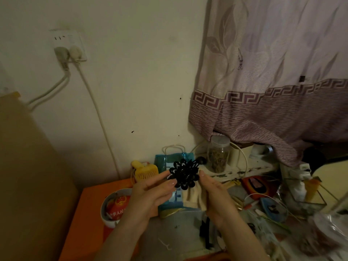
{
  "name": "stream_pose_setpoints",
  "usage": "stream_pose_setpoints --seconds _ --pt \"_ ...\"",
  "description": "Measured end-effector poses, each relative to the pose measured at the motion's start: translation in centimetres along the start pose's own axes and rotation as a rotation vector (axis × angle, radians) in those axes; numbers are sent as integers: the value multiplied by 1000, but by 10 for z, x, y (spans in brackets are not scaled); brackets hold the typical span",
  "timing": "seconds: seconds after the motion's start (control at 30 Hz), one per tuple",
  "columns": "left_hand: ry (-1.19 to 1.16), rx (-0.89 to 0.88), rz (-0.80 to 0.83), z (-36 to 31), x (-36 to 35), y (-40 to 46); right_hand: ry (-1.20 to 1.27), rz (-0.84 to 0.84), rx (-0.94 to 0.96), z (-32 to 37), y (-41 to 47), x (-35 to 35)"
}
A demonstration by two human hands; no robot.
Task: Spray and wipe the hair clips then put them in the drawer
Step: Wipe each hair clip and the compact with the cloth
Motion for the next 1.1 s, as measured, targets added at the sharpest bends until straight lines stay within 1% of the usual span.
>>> stream_pose_setpoints --seconds 0.07,0.17,0.37,0.57,0.7,0.8,0.87,1.0,1.1 --pt "-3 17 -1 5 1 -1 55 56 -33 -7 -3 -6" --pt "21 19 -3 10 5 -3 95 67 -17 -10 -7 -1" --pt "28 39 3 24 8 -10 65 2 -20 -25 -11 13" --pt "28 88 28 40 12 -14 92 -37 -45 -43 -16 25" --pt "36 110 19 50 19 -14 130 -110 -17 -47 -21 42" --pt "80 111 16 56 23 -14 74 -186 -6 -45 -26 61" --pt "115 105 18 59 24 -15 25 -208 8 -41 -30 70" --pt "262 80 24 62 23 -17 -89 -256 40 -36 -39 86" --pt "275 93 11 74 26 -16 -142 -316 28 -41 -47 99"
Point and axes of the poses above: each hand's wrist, its own y-axis towards the middle knuckle, its own x-axis out of the back of the hand, z = x × y, the point moved 10 cm from there along y, towards the middle knuckle, and after that the axes turned 6 degrees about -y, right-handed, at the moved point
